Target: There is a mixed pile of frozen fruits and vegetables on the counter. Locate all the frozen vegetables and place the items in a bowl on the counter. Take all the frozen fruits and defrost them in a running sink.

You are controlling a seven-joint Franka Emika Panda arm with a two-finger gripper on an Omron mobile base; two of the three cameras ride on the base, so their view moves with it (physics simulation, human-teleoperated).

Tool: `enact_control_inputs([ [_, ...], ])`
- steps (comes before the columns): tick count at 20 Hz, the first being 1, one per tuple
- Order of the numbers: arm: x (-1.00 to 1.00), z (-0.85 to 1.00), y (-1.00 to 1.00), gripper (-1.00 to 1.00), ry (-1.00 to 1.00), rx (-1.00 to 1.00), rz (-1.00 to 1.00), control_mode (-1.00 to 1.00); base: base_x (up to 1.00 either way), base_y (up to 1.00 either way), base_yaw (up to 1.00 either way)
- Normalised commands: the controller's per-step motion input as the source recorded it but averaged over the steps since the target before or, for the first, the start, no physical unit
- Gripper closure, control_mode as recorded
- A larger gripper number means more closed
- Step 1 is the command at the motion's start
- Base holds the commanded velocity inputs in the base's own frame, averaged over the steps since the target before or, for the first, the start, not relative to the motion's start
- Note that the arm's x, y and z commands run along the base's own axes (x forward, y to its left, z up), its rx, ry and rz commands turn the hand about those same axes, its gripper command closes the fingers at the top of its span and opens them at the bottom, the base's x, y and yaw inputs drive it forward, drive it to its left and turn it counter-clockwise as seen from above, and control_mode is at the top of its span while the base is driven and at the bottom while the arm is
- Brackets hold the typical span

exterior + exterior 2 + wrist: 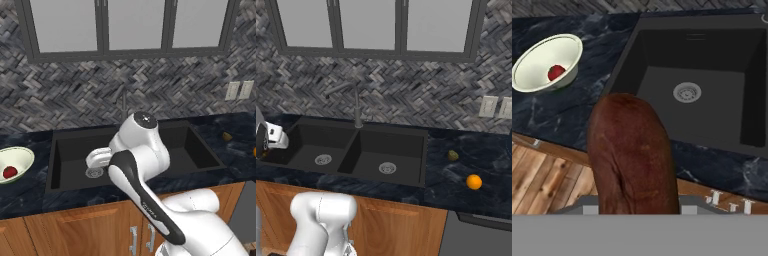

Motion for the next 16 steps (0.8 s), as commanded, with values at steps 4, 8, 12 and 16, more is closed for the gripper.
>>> enact_control_inputs([
  [4,0.07,0.0,0.34,1.0,0.0,0.02,0.04,-1.0,0.0,0.0,0.0],
  [8,0.09,0.0,0.41,1.0,0.0,0.01,0.04,-1.0,0.0,0.0,0.0],
  [12,0.11,0.0,0.43,1.0,0.0,0.01,0.04,-1.0,0.0,0.0,0.0],
  [16,0.17,0.0,0.41,1.0,0.0,0.01,0.03,-1.0,0.0,0.0,0.0],
])
